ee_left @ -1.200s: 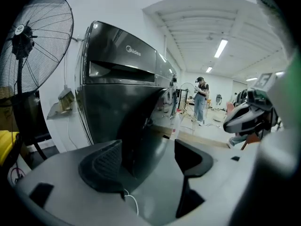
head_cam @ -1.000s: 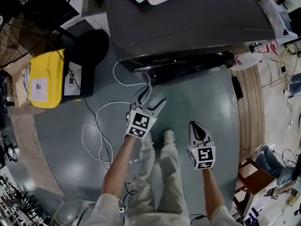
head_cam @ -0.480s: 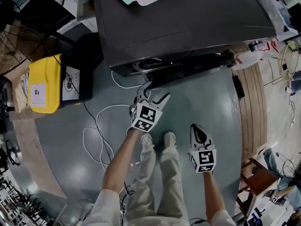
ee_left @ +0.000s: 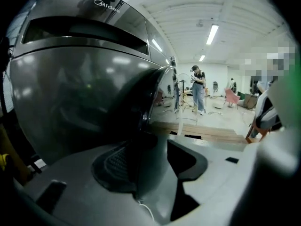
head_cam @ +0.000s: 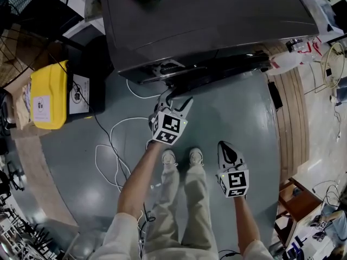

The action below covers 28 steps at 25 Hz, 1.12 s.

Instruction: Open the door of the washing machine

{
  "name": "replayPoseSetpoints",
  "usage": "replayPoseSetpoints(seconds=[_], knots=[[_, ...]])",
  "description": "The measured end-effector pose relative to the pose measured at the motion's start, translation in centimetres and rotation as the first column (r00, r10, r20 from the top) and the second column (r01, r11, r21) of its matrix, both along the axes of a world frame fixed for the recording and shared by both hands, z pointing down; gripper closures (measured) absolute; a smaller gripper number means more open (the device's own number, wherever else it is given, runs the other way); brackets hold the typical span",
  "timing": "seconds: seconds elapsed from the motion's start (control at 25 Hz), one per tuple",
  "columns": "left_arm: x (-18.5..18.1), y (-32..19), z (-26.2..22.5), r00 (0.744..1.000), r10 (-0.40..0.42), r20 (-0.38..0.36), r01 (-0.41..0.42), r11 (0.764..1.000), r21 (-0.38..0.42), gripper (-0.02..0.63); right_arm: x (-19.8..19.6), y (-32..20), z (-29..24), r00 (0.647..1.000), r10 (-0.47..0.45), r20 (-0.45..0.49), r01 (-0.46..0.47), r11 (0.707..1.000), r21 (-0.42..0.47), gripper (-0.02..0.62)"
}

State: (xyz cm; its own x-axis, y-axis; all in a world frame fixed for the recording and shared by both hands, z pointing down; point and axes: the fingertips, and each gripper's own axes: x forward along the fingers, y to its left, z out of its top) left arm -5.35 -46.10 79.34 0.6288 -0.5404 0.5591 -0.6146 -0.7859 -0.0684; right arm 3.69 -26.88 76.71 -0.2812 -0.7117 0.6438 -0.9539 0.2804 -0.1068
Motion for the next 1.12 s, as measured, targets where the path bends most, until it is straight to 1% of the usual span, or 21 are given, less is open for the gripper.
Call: replayPoseSetpoints(seconds=[0.04,0.08,0.32,0.68,0.92,1.0,1.12], knots=[[-0.3,-0.2,0.0,1.000,-0.015,0.006,0.015,1.000,0.008,0.410,0.0,0.1,0.0,1.000,-0.002,0.002,0.002,1.000,0.001,0.597],[-0.4,-0.3,-0.1,1.000,-0.021,0.010,0.021,1.000,0.011,0.429,0.0,0.2,0.0,1.000,-0.003,0.004,0.003,1.000,0.001,0.597],[-0.3,-0.2,-0.2,1.000,-0.014,0.010,0.014,1.000,0.009,0.439,0.4,0.8,0.2,1.000,0.001,0.007,-0.001,1.000,-0.001,0.597],[-0.5,-0.1,-0.1,0.999,-0.040,0.018,0.040,0.999,0.002,0.439,0.6,1.4,0.3,1.000,0.021,0.019,-0.021,1.000,-0.002,0.597],[-0.1,2.5,0.0,0.999,-0.054,0.008,0.054,0.998,0.015,0.448,1.0,1.9,0.7,0.999,0.030,0.021,-0.030,1.000,-0.003,0.597],[0.1,3.3,0.0,0.998,-0.060,0.005,0.060,0.998,0.011,0.451,1.2,2.0,0.8,0.999,0.035,0.021,-0.035,0.999,-0.003,0.597],[0.2,4.3,0.0,0.999,-0.047,0.014,0.047,0.999,-0.002,0.459,1.4,2.4,0.6,0.999,0.047,0.018,-0.047,0.999,0.001,0.597]])
